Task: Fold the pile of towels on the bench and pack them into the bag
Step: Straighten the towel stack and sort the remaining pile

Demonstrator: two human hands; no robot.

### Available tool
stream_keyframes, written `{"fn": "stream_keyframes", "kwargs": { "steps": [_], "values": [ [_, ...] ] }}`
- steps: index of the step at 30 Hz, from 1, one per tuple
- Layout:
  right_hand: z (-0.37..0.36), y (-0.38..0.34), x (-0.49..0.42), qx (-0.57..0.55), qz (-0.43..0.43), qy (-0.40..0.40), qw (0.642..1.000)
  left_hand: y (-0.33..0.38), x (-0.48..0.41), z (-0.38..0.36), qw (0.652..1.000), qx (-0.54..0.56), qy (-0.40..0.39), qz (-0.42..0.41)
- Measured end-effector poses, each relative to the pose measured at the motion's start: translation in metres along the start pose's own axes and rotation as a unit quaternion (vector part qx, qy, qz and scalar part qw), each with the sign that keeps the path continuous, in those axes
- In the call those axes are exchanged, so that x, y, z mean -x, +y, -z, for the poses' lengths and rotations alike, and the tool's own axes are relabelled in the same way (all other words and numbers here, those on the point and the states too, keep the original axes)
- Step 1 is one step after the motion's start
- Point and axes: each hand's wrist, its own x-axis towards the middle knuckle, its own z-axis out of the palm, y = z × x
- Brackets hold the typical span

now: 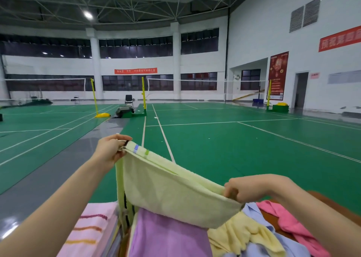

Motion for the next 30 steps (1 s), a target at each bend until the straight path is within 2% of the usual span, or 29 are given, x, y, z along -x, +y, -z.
{"fn": "stream_keyframes", "kwargs": {
  "steps": [4, 9, 12, 14, 17, 22, 24, 26, 28, 30],
  "values": [
    [0.010, 0.001, 0.009, -0.028, 0.030, -0.021, 0.999, 0.002, -0.001, 0.005, 0.999, -0.021, -0.021, 0.017],
    [0.020, 0.009, 0.021, -0.183, 0.062, 0.019, 0.981, 0.002, -0.006, 0.021, 0.999, -0.029, -0.020, 0.030],
    [0.023, 0.012, 0.024, -0.217, 0.081, 0.038, 0.972, 0.001, -0.008, 0.028, 0.999, -0.033, -0.018, 0.031],
    [0.024, 0.014, 0.024, -0.230, 0.087, 0.088, 0.965, 0.000, -0.009, 0.033, 0.999, -0.031, -0.014, 0.035],
    [0.022, 0.013, 0.024, -0.244, 0.095, 0.211, 0.942, -0.002, -0.009, 0.039, 0.997, -0.024, -0.040, 0.062],
    [0.021, 0.015, 0.019, -0.201, 0.082, 0.393, 0.894, 0.007, 0.003, 0.047, 0.985, -0.048, -0.140, 0.085],
    [0.024, 0.019, 0.018, -0.151, 0.070, 0.441, 0.882, 0.011, 0.005, 0.052, 0.978, -0.102, -0.171, 0.058],
    [0.027, 0.022, 0.018, -0.089, 0.059, 0.441, 0.891, 0.013, 0.007, 0.054, 0.952, -0.246, -0.181, -0.002],
    [0.029, 0.020, 0.022, -0.076, 0.065, 0.388, 0.916, 0.015, 0.010, 0.054, 0.897, -0.400, -0.175, -0.073],
    [0.026, 0.018, 0.027, -0.075, 0.083, 0.321, 0.941, 0.016, 0.011, 0.056, 0.873, -0.444, -0.176, -0.102]
  ]
}}
